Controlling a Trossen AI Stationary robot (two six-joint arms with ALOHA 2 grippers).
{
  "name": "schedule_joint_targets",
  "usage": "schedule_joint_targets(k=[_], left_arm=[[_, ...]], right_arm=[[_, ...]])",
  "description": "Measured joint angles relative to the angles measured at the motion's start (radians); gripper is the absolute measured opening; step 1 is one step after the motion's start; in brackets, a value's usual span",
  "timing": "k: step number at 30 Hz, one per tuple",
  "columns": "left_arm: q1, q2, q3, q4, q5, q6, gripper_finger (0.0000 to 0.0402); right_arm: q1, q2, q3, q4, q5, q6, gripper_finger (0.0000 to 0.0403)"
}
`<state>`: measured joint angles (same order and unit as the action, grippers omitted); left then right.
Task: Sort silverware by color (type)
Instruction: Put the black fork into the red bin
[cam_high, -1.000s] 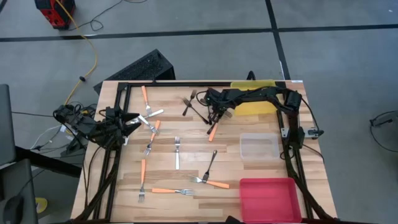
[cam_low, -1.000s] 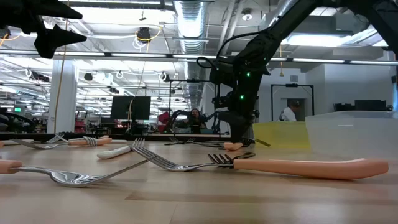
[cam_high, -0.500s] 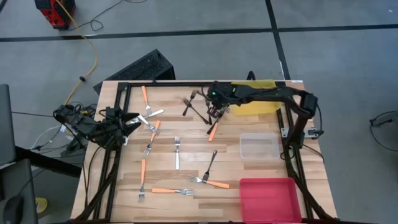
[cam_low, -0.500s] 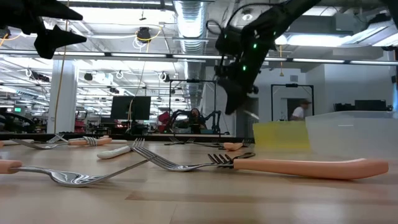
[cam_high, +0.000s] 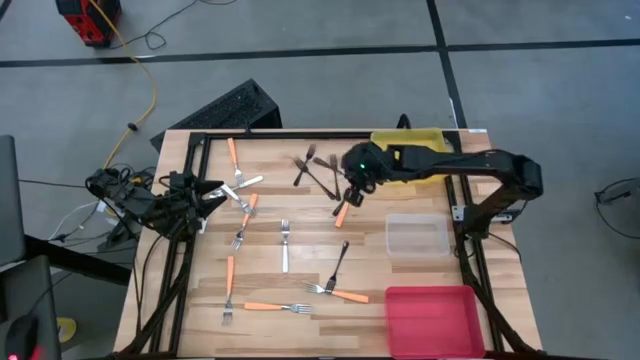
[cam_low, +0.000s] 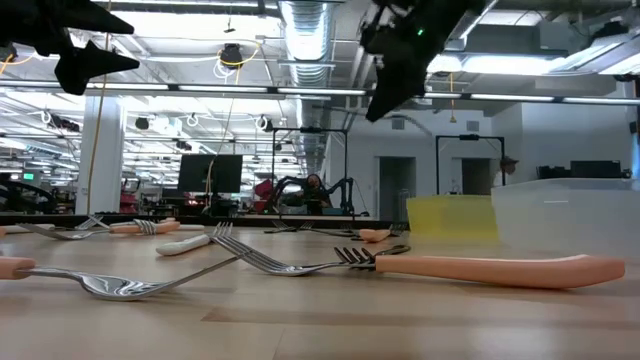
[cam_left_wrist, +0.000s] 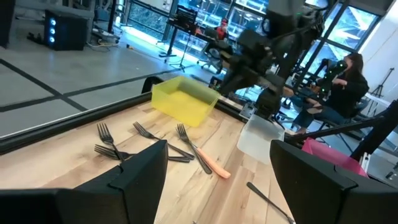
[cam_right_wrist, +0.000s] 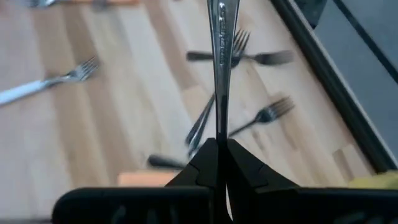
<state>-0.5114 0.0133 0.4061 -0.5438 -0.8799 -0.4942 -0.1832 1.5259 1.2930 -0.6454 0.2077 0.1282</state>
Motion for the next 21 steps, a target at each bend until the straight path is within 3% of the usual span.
schedule_joint_targets(k=[11,21], left_arm=[[0.000,0.000,0.000,0.000,-0.025,0.000,0.0268],[0.000,0.000,0.000,0.000,-0.028,0.000,0.0268]], right_arm=[[0.244,-0.105,0.000,-0.145,0.001,0.204,0.0035],[0.504,-0.122,0.000,-0.329,0.032,0.517,0.0038]])
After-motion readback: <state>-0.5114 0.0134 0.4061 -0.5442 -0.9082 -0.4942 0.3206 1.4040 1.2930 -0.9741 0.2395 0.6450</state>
